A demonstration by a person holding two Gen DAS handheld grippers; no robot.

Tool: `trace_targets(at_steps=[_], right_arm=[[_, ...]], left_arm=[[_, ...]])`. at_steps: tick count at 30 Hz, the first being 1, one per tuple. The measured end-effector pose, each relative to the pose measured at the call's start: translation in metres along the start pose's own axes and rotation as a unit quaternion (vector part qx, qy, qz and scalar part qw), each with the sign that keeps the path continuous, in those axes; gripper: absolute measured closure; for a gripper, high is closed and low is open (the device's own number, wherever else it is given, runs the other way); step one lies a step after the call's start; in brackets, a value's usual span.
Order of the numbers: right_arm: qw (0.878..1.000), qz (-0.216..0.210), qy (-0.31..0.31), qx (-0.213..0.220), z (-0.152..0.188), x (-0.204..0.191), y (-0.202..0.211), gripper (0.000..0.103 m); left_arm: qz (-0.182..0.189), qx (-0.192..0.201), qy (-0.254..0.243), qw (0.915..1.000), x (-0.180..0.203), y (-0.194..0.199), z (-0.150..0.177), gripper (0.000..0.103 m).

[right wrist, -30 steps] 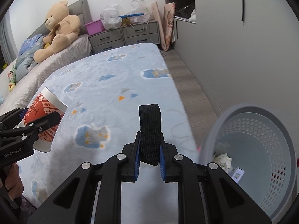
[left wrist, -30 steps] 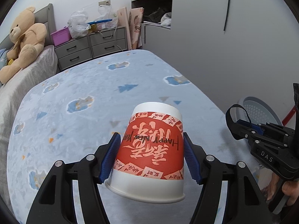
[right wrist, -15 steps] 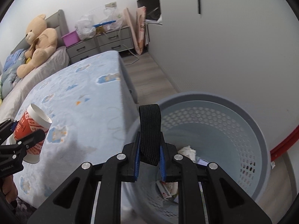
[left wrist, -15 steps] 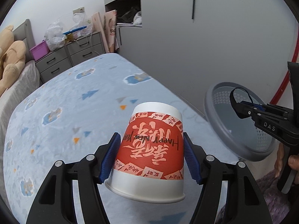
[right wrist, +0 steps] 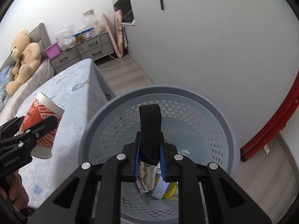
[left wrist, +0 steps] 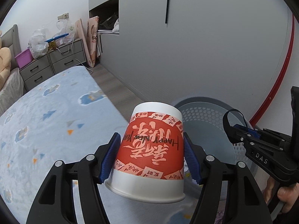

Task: Collect trash
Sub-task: 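Carry the cup and band over the wastebasket and open both grippers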

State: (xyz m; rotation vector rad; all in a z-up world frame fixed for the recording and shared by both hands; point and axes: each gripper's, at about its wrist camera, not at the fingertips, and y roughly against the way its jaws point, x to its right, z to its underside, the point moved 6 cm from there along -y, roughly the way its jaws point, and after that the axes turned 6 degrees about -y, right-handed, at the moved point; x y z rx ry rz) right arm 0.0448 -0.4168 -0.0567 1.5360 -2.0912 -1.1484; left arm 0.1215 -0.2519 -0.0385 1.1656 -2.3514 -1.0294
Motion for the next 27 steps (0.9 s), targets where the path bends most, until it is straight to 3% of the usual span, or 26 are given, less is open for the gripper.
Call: trace_targets(at_steps=[10,22,24,26,27], right_arm=[[1.0,0.01,-0.024,-0.006,-0.003,0.025,-0.004,0.085],[0.999,0.021,-0.038,-0.013,-0.005,0.036,-0.005,0.083],[0.999,0.024,-0.039,-0.012,-0.006,0.037,-0.005,0.077],[0.999,0.026,-0.039,-0.004,-0.007,0.037,-0.002,0.058],[0.999,0.026,-0.04,0.001,-0.008,0.037,0.0,0.055]], left_arm=[[0.029,-0.022,0.004,0.9993,0.041,-0.036,-0.006,0.039],[0.04,-0.033,-0.008,0.9986,0.057,-0.049,-0.012,0.039],[0.042,-0.034,-0.007,0.9985,0.056,-0.049,-0.013,0.039],[0.043,-0.036,-0.005,0.9984,0.055,-0.049,-0.015,0.037],[0.041,-0.034,-0.004,0.9986,0.054,-0.049,-0.015,0.034]])
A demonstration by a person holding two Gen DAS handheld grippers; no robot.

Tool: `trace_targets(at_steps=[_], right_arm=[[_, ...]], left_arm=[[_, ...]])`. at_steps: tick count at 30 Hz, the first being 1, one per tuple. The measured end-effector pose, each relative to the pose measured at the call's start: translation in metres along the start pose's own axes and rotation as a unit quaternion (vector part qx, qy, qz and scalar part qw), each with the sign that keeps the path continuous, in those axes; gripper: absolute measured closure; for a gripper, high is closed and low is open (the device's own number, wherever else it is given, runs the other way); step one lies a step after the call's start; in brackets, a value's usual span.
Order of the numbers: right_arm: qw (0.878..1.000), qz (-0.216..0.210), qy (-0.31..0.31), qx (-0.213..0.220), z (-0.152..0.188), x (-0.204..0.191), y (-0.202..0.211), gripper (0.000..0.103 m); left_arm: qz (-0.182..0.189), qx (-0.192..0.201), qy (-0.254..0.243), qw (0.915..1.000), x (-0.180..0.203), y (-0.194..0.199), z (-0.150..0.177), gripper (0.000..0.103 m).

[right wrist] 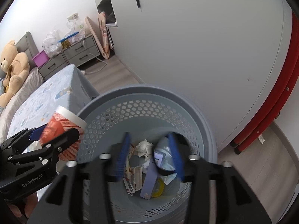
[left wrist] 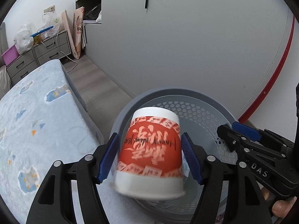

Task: Collect trash

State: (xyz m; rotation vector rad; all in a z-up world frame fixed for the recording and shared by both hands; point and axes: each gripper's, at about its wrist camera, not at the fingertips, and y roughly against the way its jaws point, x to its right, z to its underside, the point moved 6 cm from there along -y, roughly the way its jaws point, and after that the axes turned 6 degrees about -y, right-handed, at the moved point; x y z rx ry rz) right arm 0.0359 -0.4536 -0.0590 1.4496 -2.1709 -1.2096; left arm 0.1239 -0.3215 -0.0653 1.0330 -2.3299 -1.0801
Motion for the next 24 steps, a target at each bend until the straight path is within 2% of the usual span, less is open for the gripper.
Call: trace_targets(at_steps=[2,6,10,24], right_arm=[[1.0,-0.001,-0.004,0.003,-0.0008,0.0016,0.001,0.049],[1.0,-0.002,-0.006,-0.001,-0.0007,0.0023,-0.0009,0.048],[1.0,-0.004,-0.007,0.001,-0.0019,0.0008,0.0,0.043],[1.0,-0.005,-0.006,0.002,-0.0023,-0.0018,0.0008,0.043]], left_arm=[[-0.004,0.003,0.001,1.0,-0.0005,0.0016,-0.0004,0.032],[-0.009,0.005,0.0,0.9999,-0.0012,0.0034,0.0004,0.029],[-0.013,0.008,-0.004,0.9999,-0.0015,0.0053,0.0002,0.028],[-0.018,0.013,-0.005,0.9998,-0.0013,0.0103,-0.0007,0.028]])
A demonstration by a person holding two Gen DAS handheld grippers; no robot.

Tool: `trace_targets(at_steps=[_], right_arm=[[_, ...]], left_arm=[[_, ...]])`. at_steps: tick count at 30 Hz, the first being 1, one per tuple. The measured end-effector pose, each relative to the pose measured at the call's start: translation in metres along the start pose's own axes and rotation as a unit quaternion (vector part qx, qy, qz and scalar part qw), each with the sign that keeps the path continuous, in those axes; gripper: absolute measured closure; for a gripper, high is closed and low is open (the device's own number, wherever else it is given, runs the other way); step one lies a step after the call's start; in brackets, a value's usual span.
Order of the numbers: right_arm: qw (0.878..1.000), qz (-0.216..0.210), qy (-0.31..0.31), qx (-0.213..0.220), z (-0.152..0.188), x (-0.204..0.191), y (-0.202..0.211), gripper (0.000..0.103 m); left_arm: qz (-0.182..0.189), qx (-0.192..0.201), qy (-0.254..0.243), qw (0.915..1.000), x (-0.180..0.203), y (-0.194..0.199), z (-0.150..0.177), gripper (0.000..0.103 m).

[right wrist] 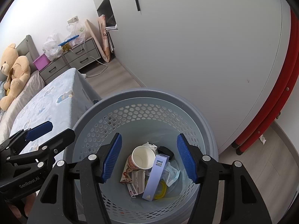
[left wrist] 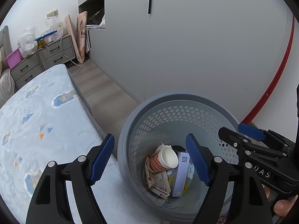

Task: Collect trash

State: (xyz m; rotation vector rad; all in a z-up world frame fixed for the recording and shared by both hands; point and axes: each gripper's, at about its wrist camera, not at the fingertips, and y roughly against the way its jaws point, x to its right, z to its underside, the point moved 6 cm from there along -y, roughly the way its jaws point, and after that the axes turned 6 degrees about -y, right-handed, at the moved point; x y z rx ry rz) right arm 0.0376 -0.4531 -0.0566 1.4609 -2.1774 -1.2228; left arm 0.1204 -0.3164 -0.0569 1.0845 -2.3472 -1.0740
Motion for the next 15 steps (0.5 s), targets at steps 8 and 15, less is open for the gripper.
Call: trace_targets(at_steps=[8,15], right_arm=[[1.0,0.0,0.0,0.002,-0.0008,-0.0001,0.0,0.039],[1.0,-0.001,0.0,0.002,-0.0007,-0.0004,0.0002,0.037]], left_arm=[[-0.007,0.001,0.0,1.0,-0.0002,0.0021,0.0,0.025],[-0.013,0.0,-0.003,0.9999,-0.0011,0.0041,0.0008,0.024]])
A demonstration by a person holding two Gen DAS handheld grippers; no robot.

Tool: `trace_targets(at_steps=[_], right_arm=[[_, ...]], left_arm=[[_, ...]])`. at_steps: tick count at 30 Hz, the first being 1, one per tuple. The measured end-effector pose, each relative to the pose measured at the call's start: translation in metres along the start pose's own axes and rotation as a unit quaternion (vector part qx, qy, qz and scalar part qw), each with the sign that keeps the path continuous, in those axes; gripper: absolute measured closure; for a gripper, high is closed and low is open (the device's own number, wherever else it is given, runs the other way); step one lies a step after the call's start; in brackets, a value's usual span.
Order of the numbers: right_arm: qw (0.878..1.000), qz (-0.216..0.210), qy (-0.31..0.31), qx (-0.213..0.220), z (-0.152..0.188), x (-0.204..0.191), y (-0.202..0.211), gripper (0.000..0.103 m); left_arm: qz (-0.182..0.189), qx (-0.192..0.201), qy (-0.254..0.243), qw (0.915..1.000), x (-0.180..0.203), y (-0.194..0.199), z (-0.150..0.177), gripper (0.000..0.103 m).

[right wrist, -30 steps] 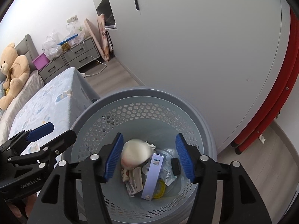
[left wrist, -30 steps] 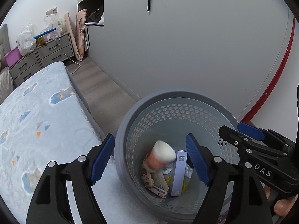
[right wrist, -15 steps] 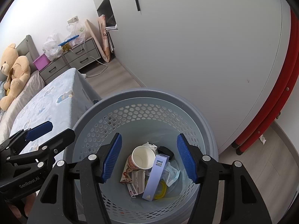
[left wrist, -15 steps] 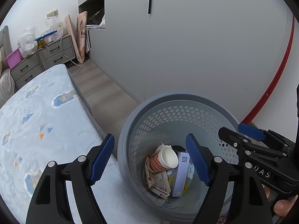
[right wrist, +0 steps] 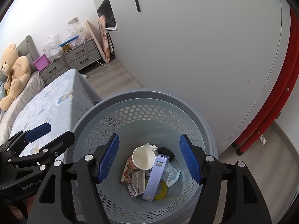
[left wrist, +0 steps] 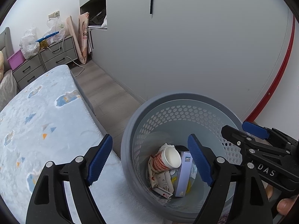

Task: Collect trash

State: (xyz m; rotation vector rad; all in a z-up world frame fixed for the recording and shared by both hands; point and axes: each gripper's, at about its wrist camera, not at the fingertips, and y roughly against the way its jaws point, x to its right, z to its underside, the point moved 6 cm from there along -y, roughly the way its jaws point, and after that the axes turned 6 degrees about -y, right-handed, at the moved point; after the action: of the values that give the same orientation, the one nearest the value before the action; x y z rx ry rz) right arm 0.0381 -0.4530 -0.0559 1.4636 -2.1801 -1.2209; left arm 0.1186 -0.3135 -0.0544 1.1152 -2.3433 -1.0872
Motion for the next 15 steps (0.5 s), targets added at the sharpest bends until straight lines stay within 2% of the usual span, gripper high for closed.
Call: trace_targets(at_steps=[15], right_arm=[[1.0,0.0,0.001,0.001,-0.0009,-0.0007,-0.0001,0.035]], left_arm=[[-0.008,-0.003,0.0,1.0,-0.0018,0.0019,0.0019,0.023]])
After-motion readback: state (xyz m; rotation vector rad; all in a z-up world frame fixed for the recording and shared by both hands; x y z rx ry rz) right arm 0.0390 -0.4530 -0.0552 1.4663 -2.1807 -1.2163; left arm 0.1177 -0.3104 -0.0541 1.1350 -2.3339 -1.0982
